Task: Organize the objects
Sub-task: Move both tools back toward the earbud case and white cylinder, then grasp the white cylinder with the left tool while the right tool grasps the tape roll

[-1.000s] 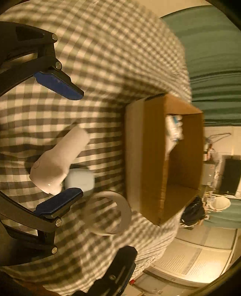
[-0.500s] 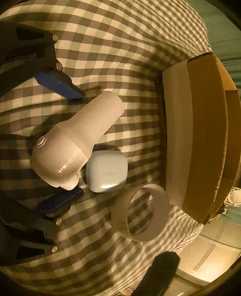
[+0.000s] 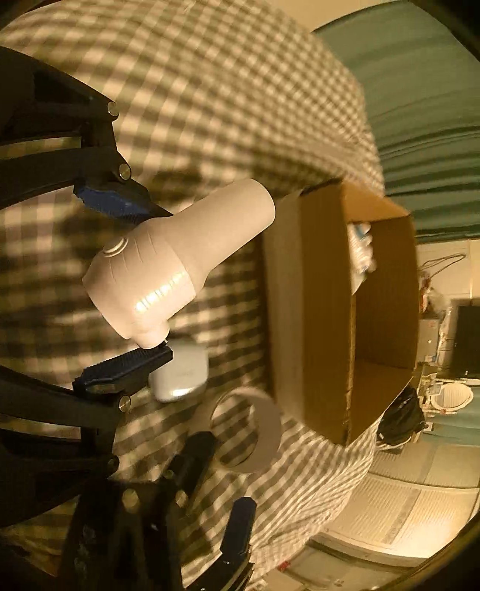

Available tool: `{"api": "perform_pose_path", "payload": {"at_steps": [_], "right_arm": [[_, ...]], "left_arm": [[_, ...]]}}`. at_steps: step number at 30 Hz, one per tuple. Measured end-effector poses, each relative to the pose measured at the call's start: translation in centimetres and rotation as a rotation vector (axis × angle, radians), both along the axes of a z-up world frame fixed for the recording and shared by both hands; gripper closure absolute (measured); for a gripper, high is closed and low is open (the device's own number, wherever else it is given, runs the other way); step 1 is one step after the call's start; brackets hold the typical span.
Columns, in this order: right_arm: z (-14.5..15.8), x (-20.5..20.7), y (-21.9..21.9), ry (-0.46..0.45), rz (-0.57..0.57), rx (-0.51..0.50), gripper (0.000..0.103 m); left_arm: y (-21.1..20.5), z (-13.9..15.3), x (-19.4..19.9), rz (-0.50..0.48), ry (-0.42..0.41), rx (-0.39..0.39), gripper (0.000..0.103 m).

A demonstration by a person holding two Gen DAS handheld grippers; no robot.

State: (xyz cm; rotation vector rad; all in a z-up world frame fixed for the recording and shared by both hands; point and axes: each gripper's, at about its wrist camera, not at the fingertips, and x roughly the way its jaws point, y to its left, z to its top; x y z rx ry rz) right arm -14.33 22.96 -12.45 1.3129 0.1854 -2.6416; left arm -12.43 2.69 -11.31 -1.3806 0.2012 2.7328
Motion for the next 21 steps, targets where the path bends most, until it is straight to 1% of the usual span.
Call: {"api": "perform_pose_path", "payload": {"at_steps": [2, 4, 8, 11, 14, 17, 21], "right_arm": [[-0.5, -0.5, -0.5, -0.016, 0.010, 0.026, 0.019], [-0.8, -1.1, -0.8, -0.026, 0.001, 0.056, 0.019], [-2.0, -2.8, -0.9, -0.074, -0.017, 0.071, 0.019], [-2.8, -3.7, -1.1, -0.111, -0.004, 0.075, 0.019], [-3.4, -4.2, -1.7, -0.126, -0.004, 0.108, 0.016], [-4.0, -4.4, -2.1, -0.141, -0.005, 0.137, 0.014], [-5.0, -5.5, -2.0, -0.185, -0.032, 0.166, 0.013]], "left_arm": [[-0.3, 0.2, -0.3, 0.010, 0.022, -0.039, 0.037], [-0.7, 0.3, -0.7, 0.011, 0.027, -0.047, 0.037], [-1.7, 0.3, -1.9, 0.028, 0.021, -0.037, 0.037], [-2.7, 0.2, -2.4, 0.048, 0.007, -0.013, 0.037], [-3.5, 0.0, -3.1, 0.070, 0.000, 0.010, 0.037], [-4.1, 0.0, -3.0, 0.079, -0.007, 0.030, 0.037], [-3.7, 0.1, -2.7, 0.072, -0.005, 0.021, 0.037]]}}
